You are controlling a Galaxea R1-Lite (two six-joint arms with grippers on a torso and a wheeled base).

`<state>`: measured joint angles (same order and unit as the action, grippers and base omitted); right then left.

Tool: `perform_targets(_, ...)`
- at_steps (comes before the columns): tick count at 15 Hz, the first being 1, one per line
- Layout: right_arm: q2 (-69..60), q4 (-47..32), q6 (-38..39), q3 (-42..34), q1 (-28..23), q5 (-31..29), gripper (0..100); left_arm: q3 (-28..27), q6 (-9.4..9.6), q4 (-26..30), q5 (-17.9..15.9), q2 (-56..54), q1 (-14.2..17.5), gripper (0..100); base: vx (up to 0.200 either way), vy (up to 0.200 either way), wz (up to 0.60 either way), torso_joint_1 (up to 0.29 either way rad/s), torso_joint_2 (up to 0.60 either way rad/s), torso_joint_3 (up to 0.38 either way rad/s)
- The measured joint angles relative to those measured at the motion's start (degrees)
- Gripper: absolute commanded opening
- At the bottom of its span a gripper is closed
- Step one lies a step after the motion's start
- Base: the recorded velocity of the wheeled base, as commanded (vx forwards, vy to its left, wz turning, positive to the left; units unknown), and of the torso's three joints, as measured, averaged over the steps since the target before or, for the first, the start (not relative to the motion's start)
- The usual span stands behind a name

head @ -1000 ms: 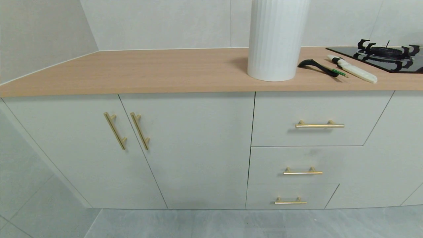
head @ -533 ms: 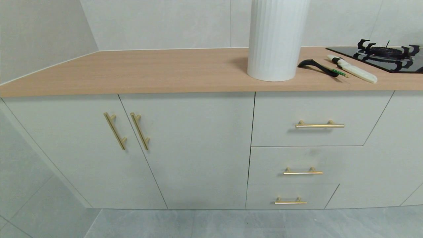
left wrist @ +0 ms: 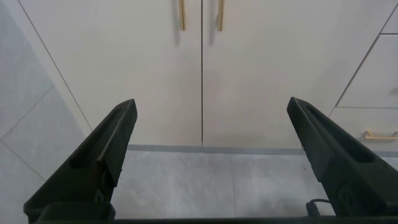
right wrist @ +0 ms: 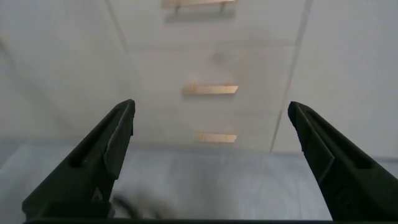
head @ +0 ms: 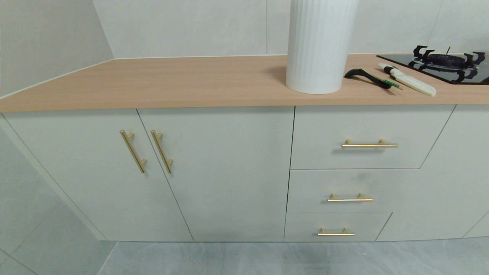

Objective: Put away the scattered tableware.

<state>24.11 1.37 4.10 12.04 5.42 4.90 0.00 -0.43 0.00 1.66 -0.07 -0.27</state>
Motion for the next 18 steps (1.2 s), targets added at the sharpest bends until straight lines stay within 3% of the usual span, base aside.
perform_targets(3,17.0,3.4,-2.6,3.7,2.1,0.8,100,0.0,0.02,0.0,0.0,0.0,0.0,100,0.000,0.000,0.00,0.000,0.00,0.000)
perform_targets(9,48.0,23.3,-4.4,7.3,3.6,1.1,100,0.0,0.02,0.0,0.0,0.0,0.0,100,0.000,0.000,0.00,0.000,0.00,0.000)
perform_targets(18,79.3,53.3,-4.1,7.2,4.9,-1.6,100,0.0,0.05,0.0,0.0,0.0,0.0,100,0.000,0.000,0.00,0.000,0.00,0.000)
